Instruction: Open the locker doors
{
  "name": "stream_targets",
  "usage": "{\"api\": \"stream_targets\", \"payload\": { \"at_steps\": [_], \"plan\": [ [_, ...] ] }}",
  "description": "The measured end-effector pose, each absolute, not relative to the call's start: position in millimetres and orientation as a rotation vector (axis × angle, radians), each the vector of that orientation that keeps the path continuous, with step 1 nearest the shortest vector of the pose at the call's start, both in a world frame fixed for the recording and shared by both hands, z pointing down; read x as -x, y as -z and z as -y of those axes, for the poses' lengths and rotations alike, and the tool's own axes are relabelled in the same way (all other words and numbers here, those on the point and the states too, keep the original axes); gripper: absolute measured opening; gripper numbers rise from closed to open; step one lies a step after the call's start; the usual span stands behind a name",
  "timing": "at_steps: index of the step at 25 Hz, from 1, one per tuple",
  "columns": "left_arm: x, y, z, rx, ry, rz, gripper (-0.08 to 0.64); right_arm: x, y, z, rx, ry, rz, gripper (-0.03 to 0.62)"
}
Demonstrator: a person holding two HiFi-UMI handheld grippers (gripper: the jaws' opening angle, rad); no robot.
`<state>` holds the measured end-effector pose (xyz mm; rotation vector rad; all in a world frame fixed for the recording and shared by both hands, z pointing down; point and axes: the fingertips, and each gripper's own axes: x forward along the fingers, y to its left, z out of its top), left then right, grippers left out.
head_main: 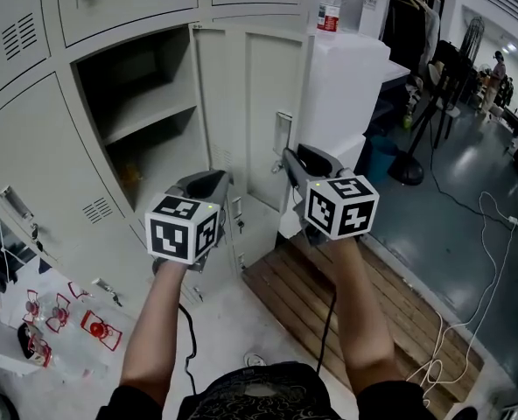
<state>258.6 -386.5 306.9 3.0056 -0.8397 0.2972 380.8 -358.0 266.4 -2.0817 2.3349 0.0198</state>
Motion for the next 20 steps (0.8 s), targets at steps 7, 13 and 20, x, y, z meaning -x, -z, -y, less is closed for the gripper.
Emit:
{"api": "stream_targets", "payload": {
  "at_steps": [7,13,20],
  "plan": [
    [-247,-304,382,-3.004,-0.304,0.856,0.002,-383,-263,354,2.185,-0.064,-2.291,0.098],
    [-230,-302,376,-2.992,-0.296,0.886,0.001,-371,-249,340,2.185,-0.109,-2.279,0.1],
    [-193,-296,367,-2.959,-0.27,0.958,0.002,-335,-248,327,2.127,-0.098,-2.333,0.1]
  ]
}}
